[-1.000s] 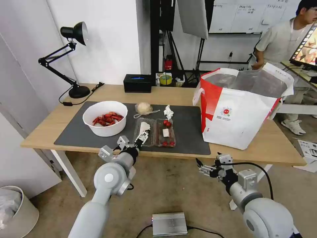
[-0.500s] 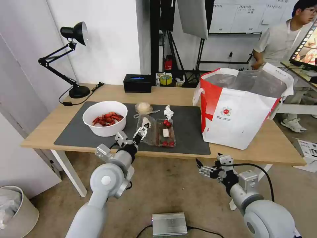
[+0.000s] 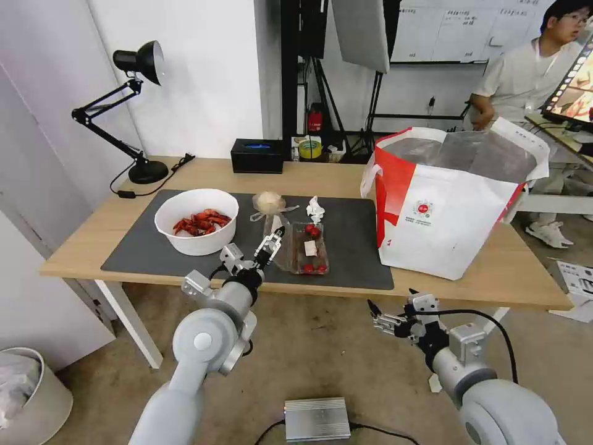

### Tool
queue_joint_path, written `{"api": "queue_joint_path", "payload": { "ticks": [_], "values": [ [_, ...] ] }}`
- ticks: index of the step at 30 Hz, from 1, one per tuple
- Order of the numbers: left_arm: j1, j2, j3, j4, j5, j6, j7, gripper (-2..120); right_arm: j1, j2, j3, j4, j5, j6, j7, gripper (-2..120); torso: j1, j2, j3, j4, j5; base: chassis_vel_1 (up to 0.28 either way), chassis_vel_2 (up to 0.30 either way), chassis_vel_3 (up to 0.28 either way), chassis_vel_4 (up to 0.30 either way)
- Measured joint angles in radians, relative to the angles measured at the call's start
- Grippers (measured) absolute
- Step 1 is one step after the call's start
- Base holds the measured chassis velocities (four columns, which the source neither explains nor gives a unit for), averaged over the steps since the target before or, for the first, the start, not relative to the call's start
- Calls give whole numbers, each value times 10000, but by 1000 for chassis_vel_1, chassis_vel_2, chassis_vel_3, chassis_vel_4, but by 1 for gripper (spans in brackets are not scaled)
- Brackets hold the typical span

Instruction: Pick up the trash from the table and place it into the takeout bag.

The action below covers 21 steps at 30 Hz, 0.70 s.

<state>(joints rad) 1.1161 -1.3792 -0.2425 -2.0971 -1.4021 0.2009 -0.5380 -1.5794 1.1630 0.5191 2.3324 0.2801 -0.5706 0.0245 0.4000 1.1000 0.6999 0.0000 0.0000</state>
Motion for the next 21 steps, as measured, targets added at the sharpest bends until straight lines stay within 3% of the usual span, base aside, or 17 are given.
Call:
{"api": "queue_joint_path", "payload": {
  "ticks": [11,21],
  "values": [
    [3,-668,668,38,432,5,304,100,-468,-99,349,326,5,39,5,100,0,0,0,-1,0,0,0,0,0],
    [81,-682,823,32,733,95,443,100,-692,-78,491,526,14,106,6,100,0,0,0,-1,-1,0,0,0,0]
  ]
}}
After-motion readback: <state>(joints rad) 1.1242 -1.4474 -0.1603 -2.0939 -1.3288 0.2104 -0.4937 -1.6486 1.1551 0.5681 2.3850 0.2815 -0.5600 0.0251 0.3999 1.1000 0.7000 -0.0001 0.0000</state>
